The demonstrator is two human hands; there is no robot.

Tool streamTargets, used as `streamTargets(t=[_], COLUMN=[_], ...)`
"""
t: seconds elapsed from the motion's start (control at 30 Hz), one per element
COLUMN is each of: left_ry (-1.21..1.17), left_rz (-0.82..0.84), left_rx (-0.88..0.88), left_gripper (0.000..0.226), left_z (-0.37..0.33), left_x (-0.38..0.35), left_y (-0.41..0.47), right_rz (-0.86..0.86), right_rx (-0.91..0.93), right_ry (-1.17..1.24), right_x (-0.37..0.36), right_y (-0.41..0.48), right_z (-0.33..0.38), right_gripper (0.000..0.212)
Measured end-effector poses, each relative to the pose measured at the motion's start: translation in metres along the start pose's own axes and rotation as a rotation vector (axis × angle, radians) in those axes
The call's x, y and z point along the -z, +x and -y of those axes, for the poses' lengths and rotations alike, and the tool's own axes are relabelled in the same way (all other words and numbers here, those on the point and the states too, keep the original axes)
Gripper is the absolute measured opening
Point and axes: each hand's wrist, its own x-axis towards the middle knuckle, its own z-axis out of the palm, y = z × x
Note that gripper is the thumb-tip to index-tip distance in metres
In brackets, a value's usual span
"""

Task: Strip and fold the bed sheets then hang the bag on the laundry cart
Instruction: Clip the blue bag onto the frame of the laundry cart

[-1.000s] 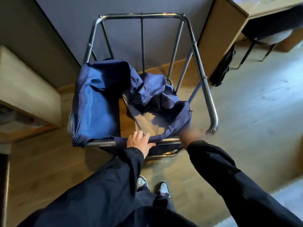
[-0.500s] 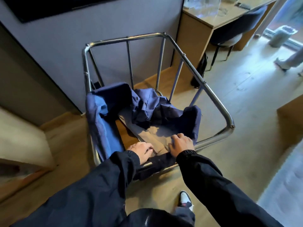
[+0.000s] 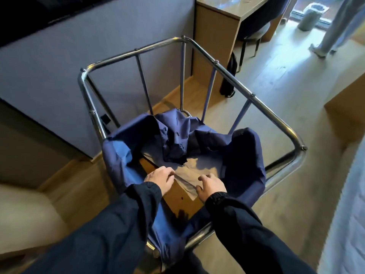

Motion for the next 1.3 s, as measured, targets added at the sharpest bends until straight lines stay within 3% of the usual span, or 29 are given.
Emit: streamTargets(t=[0.23, 0.37, 0.6, 0.73, 0.87, 0.97, 1.1, 1.2, 1.3], left_ry=[0.027, -0.146, -0.467, -0.748, -0.965, -0.958, -0.915, -0.997, -0.999], left_rz=[0.065, 0.103, 0.007, -0.105, -0.024, 0.074, 0.194, 0.283, 0.363], left_rx=[0.044, 0.179, 0.479, 0.717, 0.781, 0.810, 0.673, 0.663, 0.615], left_gripper=[0.024, 0.023, 0.074, 0.079, 0.042, 0.037, 0.033, 0.030, 0.021], left_z=[0.029, 0.049, 0.077, 0.100, 0.126, 0.118, 0.086, 0.088, 0.098], left_x=[-0.007, -0.032, -0.104, -0.133, -0.141, -0.125, -0.064, -0.016, 0.026], left_y=[0.083, 0.140, 0.250, 0.285, 0.308, 0.309, 0.283, 0.267, 0.248], right_rz=[0.141, 0.213, 0.196, 0.150, 0.074, 0.017, -0.137, -0.387, -0.572], right_rx=[-0.042, -0.098, -0.138, -0.162, -0.190, -0.182, -0.245, -0.290, -0.212], right_ry=[0.132, 0.211, 0.271, 0.341, 0.423, 0.459, 0.364, 0.293, 0.210], right_x=[-0.035, -0.070, -0.130, -0.152, -0.164, -0.162, -0.141, -0.125, -0.111], right_y=[0.084, 0.123, 0.185, 0.220, 0.248, 0.259, 0.258, 0.250, 0.241], right_z=[0.020, 0.025, 0.021, 0.026, 0.046, 0.064, 0.084, 0.088, 0.082], right_gripper=[0.038, 0.039, 0.035, 0.032, 0.038, 0.061, 0.080, 0.087, 0.071])
